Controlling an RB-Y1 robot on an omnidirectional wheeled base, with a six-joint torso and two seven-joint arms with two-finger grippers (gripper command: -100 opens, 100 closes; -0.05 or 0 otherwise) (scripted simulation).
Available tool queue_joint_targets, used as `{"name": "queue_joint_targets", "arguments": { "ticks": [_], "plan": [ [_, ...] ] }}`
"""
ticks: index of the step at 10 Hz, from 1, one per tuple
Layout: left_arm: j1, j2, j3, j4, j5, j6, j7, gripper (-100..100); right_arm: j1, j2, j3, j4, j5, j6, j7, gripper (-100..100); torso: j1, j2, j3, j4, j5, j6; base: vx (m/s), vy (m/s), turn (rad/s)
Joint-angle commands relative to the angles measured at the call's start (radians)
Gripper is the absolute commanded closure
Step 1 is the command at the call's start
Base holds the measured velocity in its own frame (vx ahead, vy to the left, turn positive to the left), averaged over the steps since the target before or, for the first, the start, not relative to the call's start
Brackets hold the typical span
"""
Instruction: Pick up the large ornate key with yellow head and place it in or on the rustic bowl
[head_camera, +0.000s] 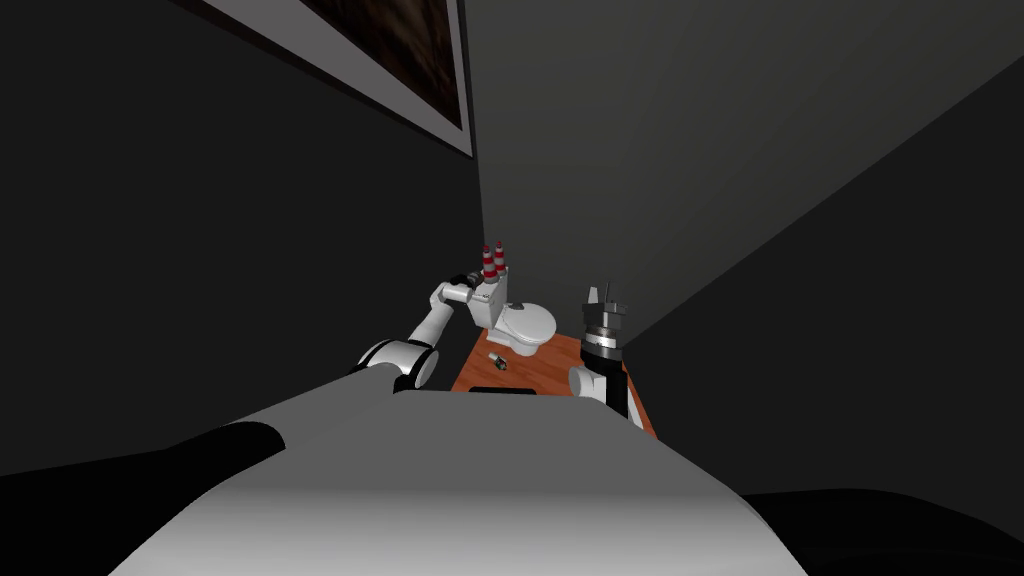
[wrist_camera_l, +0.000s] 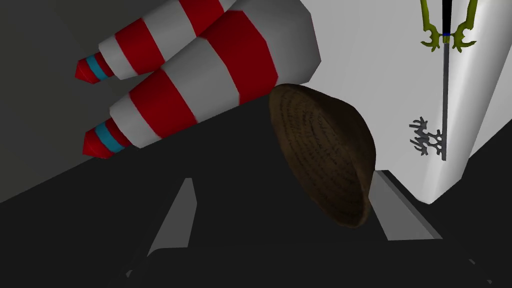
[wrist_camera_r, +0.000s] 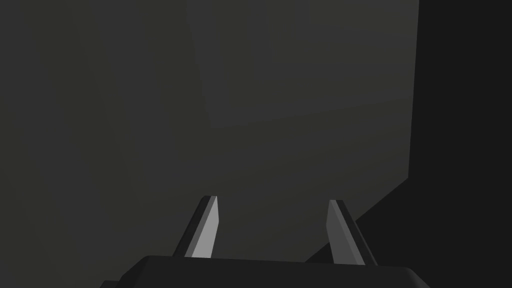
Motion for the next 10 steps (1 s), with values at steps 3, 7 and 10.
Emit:
{"name": "queue_joint_targets", "arguments": {
  "ticks": [3, 7, 10],
  "plan": [
    [-0.059, -0.001, 0.008, 0.088, 0.0, 0.067, -0.007, -100, 0.0, 0.0, 0.0, 0.0, 0.0, 0.0, 0.0, 0, 0.0, 0.0, 0.0, 0.0, 0.0, 0.0, 0.018, -0.003, -0.009],
    [-0.147, -0.005, 0.024, 0.197, -0.002, 0.158, -0.019, -100, 0.0, 0.0, 0.0, 0.0, 0.0, 0.0, 0.0, 0, 0.0, -0.001, 0.0, 0.0, 0.0, 0.0, 0.029, 0.001, -0.01],
    [-0.191, -0.007, 0.032, 0.295, -0.003, 0.216, -0.026, -100, 0.0, 0.0, 0.0, 0.0, 0.0, 0.0, 0.0, 0, 0.0, -0.001, -0.001, 0.0, 0.0, 0.0, 0.038, 0.0, -0.013]
  ]
}}
